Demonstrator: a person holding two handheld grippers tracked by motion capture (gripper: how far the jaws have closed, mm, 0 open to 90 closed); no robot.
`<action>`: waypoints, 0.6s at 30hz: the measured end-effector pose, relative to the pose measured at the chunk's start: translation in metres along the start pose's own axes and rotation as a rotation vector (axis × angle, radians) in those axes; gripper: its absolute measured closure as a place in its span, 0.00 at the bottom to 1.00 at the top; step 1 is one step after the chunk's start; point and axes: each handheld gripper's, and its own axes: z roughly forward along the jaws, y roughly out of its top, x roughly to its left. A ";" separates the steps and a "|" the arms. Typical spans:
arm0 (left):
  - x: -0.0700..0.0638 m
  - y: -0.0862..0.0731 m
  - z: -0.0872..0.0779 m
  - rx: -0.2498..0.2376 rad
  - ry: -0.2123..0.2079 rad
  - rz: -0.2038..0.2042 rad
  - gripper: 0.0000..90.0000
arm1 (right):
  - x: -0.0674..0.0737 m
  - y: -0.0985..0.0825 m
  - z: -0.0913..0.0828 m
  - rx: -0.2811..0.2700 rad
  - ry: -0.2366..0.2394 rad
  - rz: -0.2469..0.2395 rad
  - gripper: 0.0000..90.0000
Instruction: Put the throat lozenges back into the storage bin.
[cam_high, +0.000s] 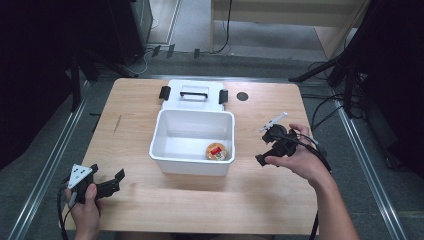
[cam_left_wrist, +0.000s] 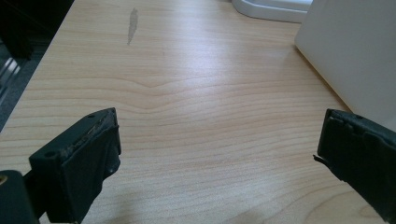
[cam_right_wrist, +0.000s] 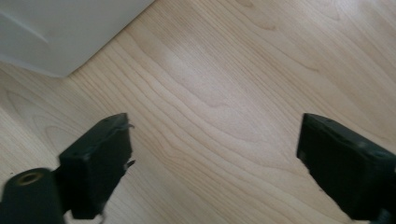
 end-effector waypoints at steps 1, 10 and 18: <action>0.000 0.000 0.000 0.000 0.000 -0.001 0.00 | -0.001 -0.003 0.001 -0.007 0.002 0.018 0.00; 0.000 0.000 0.000 0.000 0.001 -0.002 0.00 | -0.007 -0.040 0.009 -0.135 -0.048 0.118 0.00; 0.000 0.000 0.000 -0.002 0.002 -0.006 0.00 | -0.014 -0.078 0.021 -0.208 -0.080 0.223 0.00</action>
